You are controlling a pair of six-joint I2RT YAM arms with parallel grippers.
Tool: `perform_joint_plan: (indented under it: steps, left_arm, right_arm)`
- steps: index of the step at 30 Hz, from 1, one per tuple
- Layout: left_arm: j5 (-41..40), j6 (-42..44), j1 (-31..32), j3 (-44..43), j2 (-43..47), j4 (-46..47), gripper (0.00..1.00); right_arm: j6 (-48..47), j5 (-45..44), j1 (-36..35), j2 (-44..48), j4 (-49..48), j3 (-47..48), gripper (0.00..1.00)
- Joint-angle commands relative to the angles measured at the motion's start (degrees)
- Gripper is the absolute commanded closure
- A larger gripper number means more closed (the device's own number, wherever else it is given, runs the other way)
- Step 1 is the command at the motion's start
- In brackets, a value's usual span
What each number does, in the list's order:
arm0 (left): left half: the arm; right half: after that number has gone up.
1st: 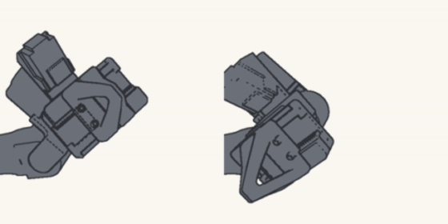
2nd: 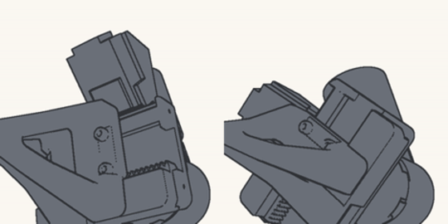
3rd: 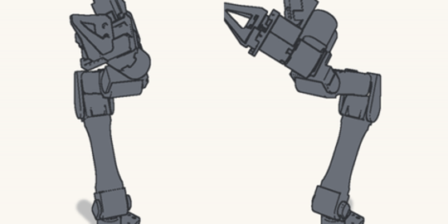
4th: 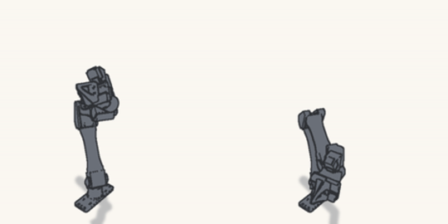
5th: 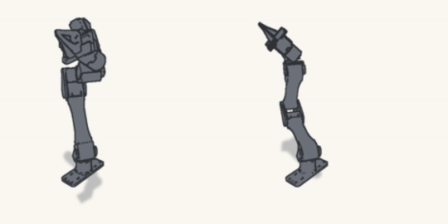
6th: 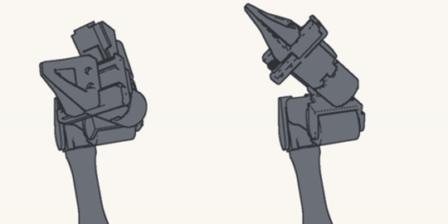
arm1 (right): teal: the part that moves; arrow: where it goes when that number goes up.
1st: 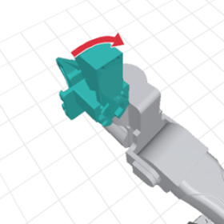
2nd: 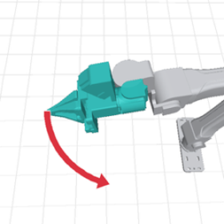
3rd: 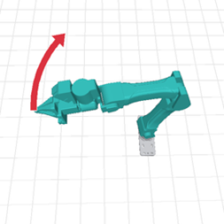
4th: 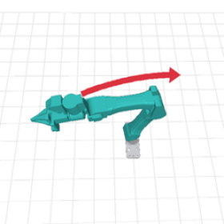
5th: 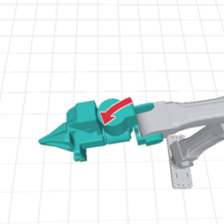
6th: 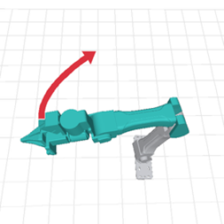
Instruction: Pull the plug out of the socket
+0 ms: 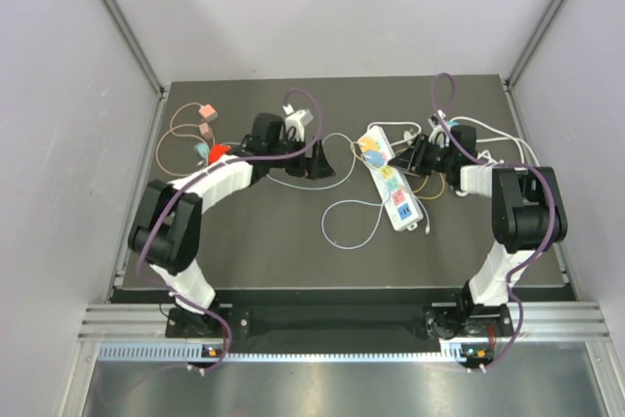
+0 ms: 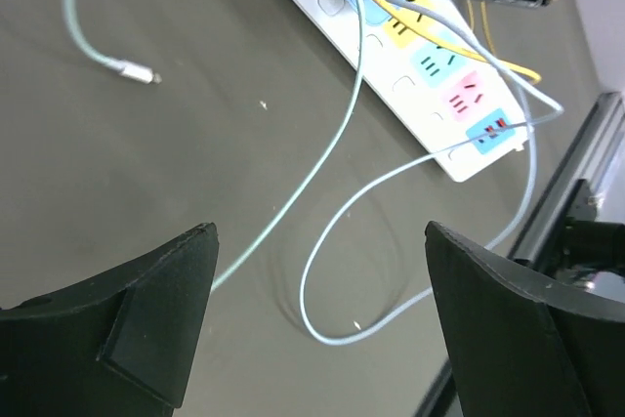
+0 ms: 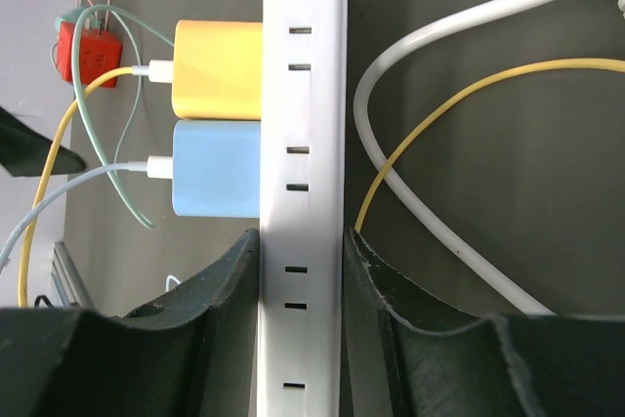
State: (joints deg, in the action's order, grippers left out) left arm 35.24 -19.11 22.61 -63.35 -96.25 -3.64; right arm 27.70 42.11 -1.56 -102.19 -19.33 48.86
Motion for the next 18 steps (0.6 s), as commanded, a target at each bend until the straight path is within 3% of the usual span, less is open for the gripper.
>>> perform_joint_plan:
  steps: [1, 7, 12, 15, 16, 18]
  left_arm:
    - [-3.77, 3.02, 2.87, -0.28, -3.33, 8.55, 0.09]
    - [-8.34, 5.66, 9.02, -3.08, -8.86, 11.64, 0.11]
    - [-12.73, 6.19, 11.57, -6.77, -13.43, 11.55, 0.21]
    - [-16.17, 6.81, 12.90, -7.92, -15.01, 11.20, 0.43]
    - [-16.00, 7.07, 12.98, -9.06, -15.28, 10.15, 0.75]
    - [-15.99, 7.33, 13.07, -9.94, -15.29, 8.83, 1.00]
  right_arm:
    - [-0.46, 1.31, 0.60, -0.38, -2.99, 2.55, 1.00]
    - [-0.46, 1.57, 0.60, -0.81, -2.90, 2.64, 1.00]
    - [-0.37, 1.66, 0.60, -0.99, -2.99, 2.64, 1.00]
    - [-0.19, 1.66, 0.60, -0.99, -2.90, 2.64, 1.00]
    - [-0.28, 1.66, 0.68, -0.90, -2.90, 2.73, 1.00]
    - [-0.28, 1.66, 0.68, -0.82, -2.90, 2.64, 1.00]
